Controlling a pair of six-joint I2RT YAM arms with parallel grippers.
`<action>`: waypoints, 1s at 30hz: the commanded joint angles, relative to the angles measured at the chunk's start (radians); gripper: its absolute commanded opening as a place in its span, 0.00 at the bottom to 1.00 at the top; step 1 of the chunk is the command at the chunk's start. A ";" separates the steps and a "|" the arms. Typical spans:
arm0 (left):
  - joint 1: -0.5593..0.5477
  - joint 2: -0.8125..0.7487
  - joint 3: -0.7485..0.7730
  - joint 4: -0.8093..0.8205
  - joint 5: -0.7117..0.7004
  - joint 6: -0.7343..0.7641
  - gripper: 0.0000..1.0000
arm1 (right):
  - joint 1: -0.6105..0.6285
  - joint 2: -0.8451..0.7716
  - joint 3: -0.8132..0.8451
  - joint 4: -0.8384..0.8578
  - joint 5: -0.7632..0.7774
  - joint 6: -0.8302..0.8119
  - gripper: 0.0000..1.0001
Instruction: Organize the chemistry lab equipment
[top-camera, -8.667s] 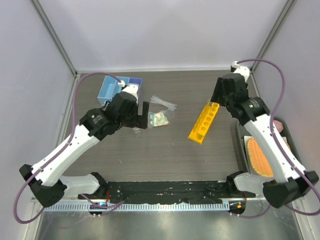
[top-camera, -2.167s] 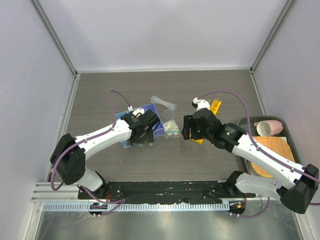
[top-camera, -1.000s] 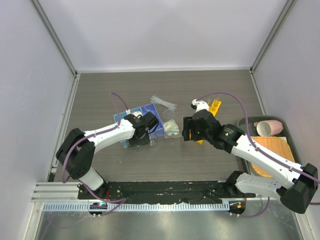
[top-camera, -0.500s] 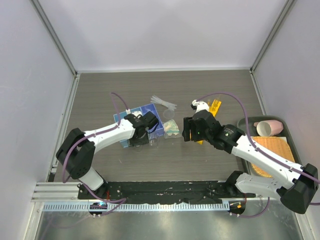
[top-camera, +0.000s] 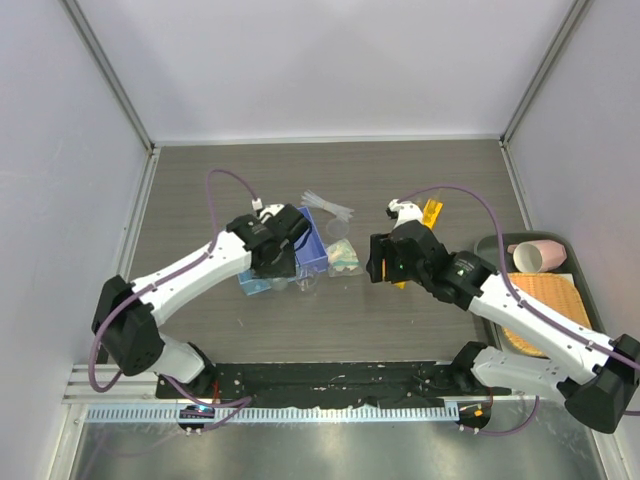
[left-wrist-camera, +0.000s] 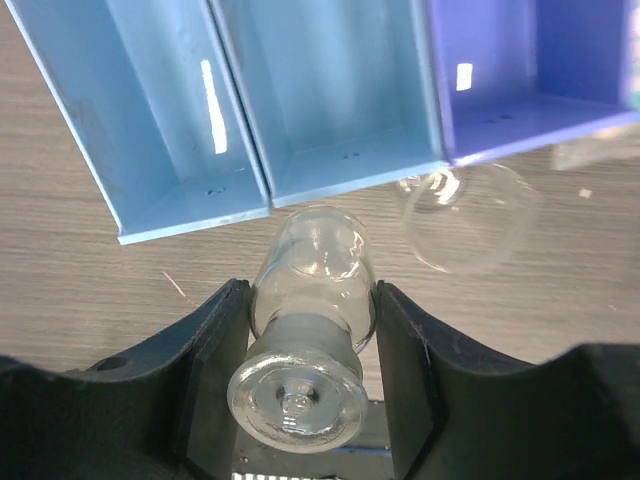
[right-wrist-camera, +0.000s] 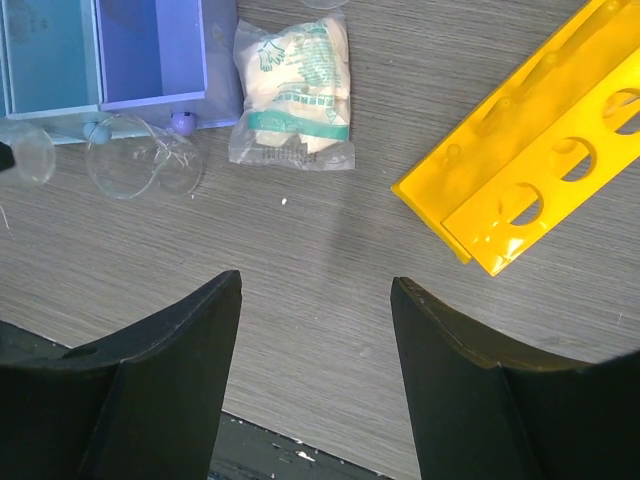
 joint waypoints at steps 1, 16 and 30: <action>-0.004 -0.049 0.153 -0.087 0.053 0.156 0.00 | 0.006 -0.046 0.035 -0.026 0.025 0.000 0.67; 0.018 0.170 0.583 -0.120 0.064 0.699 0.00 | 0.004 -0.119 0.091 -0.143 0.037 0.002 0.67; 0.084 0.268 0.561 -0.012 0.306 0.995 0.00 | 0.006 -0.134 0.100 -0.198 0.048 -0.001 0.67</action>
